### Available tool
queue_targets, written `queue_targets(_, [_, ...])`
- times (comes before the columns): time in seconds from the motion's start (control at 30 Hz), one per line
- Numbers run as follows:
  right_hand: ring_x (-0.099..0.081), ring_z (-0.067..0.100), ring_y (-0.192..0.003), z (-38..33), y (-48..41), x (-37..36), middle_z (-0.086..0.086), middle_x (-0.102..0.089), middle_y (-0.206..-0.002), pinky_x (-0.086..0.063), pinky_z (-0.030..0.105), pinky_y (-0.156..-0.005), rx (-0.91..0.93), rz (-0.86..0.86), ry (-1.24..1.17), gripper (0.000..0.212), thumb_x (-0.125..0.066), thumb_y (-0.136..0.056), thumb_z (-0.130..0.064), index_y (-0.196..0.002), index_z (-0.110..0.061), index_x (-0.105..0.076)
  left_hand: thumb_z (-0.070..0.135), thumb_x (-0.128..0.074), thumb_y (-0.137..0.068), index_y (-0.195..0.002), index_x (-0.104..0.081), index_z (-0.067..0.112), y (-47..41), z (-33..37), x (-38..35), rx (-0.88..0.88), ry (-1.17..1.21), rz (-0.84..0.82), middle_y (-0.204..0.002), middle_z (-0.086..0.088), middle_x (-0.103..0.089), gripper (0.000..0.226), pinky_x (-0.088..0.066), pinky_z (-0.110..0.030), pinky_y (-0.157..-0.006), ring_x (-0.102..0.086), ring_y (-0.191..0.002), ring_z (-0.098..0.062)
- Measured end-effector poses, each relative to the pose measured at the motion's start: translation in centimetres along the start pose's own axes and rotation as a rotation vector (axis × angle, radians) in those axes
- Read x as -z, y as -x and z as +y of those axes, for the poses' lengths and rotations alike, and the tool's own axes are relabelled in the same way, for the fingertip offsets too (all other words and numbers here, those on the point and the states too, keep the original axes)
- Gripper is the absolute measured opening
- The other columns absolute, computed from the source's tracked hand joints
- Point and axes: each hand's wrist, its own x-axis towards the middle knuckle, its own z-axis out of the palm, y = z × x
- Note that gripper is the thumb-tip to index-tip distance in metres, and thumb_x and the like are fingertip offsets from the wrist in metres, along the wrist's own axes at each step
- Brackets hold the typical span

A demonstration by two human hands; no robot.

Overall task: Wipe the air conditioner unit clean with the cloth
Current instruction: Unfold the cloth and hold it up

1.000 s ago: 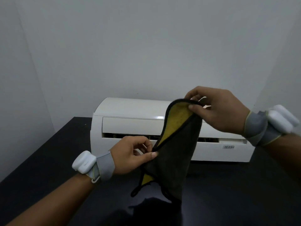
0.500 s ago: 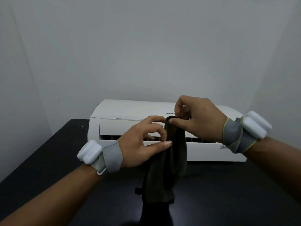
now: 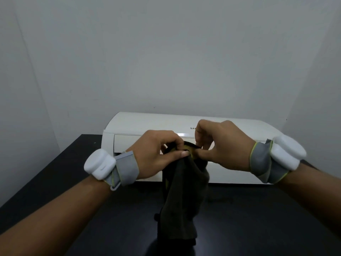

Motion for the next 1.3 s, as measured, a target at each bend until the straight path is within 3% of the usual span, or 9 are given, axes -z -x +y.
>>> queue_targets(0.17, [-0.054, 0.015, -0.074, 1.2, -0.2, -0.6, -0.009, -0.059, -0.089, -0.049, 0.033, -0.068, -0.12, -0.209, 0.279, 0.025, -0.065, -0.079, -0.029, -0.084, -0.029, -0.041, 0.022, -0.069, -0.083, -0.077, -0.065, 0.013, -0.4, -0.2, 2.1, -0.07, -0.062, -0.035, -0.075, 0.008, -0.061, 0.011, -0.049, -0.025, -0.068, -0.056, -0.067, -0.009])
queue_targets(0.33, [-0.064, 0.018, -0.07, 1.8, -0.4, 1.7, -0.009, -0.067, -0.089, -0.047, 0.02, -0.054, -0.046, -0.257, 0.061, 0.033, -0.066, -0.076, -0.012, -0.076, -0.026, -0.037, 0.021, -0.064, -0.086, -0.08, -0.06, 0.009, 0.1, -1.2, 3.0, -0.096, -0.243, -0.125, -0.076, 0.004, -0.058, 0.014, -0.048, -0.034, -0.067, -0.052, -0.065, -0.014])
queue_targets(0.5, [-0.067, 0.019, -0.073, 1.4, -1.0, 5.4, 0.001, -0.071, -0.081, -0.053, 0.031, -0.063, 0.042, -0.315, -0.18, 0.032, -0.049, -0.085, 0.008, -0.088, -0.022, -0.061, 0.022, -0.062, -0.088, -0.085, -0.061, 0.011, -0.3, -1.2, 4.8, -0.108, -0.313, -0.077, -0.076, 0.005, -0.06, 0.012, -0.046, -0.022, -0.065, -0.052, -0.066, -0.006])
queue_targets(0.67, [-0.06, 0.003, -0.063, 0.2, -2.7, 7.4, -0.011, -0.071, -0.07, -0.042, 0.012, -0.061, 0.026, -0.333, 0.062, 0.04, -0.048, -0.089, -0.005, -0.095, -0.037, -0.072, 0.022, -0.063, -0.088, -0.083, -0.062, 0.012, -2.0, 0.1, 6.1, -0.126, -0.276, -0.042, -0.07, 0.011, -0.058, 0.011, -0.047, -0.018, -0.064, -0.055, -0.065, -0.001])
queue_targets(0.73, [-0.061, 0.008, -0.067, -0.7, -2.8, 7.6, -0.005, -0.071, -0.073, -0.045, 0.017, -0.065, 0.025, -0.365, -0.032, 0.029, -0.046, -0.088, -0.023, -0.087, -0.03, -0.074, 0.025, -0.063, -0.087, -0.083, -0.062, 0.014, -2.3, 0.4, 6.6, -0.124, -0.245, -0.015, -0.069, 0.012, -0.06, 0.012, -0.049, -0.021, -0.063, -0.058, -0.065, -0.005])
queue_targets(0.87, [-0.064, 0.016, -0.07, -2.2, -2.5, 6.3, -0.004, -0.069, -0.07, -0.052, 0.035, -0.071, 0.138, -0.404, 0.068, 0.055, -0.049, -0.081, -0.07, -0.073, -0.021, -0.071, 0.036, -0.063, -0.083, -0.081, -0.065, 0.02, -2.2, 0.5, 7.1, -0.082, -0.185, 0.038, -0.069, 0.006, -0.065, 0.017, -0.051, -0.02, -0.063, -0.062, -0.064, -0.008])
queue_targets(1.07, [-0.061, 0.01, -0.06, -1.9, -3.7, 6.8, -0.004, -0.067, -0.065, -0.047, 0.022, -0.063, 0.157, -0.256, 0.04, 0.061, -0.036, -0.076, -0.068, -0.074, -0.017, -0.069, 0.047, -0.07, -0.068, -0.071, -0.066, 0.017, -1.3, -0.2, 8.1, 0.076, -0.113, 0.177, -0.063, -0.003, -0.066, 0.03, -0.048, -0.024, -0.051, -0.058, -0.053, -0.015])
queue_targets(1.2, [-0.063, 0.009, -0.063, -1.4, -3.8, 6.7, -0.004, -0.068, -0.065, -0.044, 0.015, -0.065, 0.167, -0.239, -0.063, 0.056, -0.038, -0.078, -0.067, -0.071, -0.021, -0.07, 0.046, -0.076, -0.055, -0.069, -0.064, 0.016, -0.8, -0.2, 8.7, 0.108, -0.076, 0.108, -0.054, 0.007, -0.059, 0.035, -0.042, -0.016, -0.048, -0.048, -0.048, -0.003])
queue_targets(1.3, [-0.07, 0.011, -0.074, -0.9, -3.8, 6.7, -0.003, -0.074, -0.077, -0.047, 0.011, -0.072, 0.153, -0.226, -0.247, 0.056, -0.042, -0.08, -0.066, -0.076, -0.021, -0.075, 0.045, -0.078, -0.052, -0.074, -0.067, 0.015, -0.3, -0.5, 9.1, 0.143, -0.045, 0.061, -0.057, 0.008, -0.06, 0.039, -0.049, -0.025, -0.054, -0.053, -0.052, -0.007])
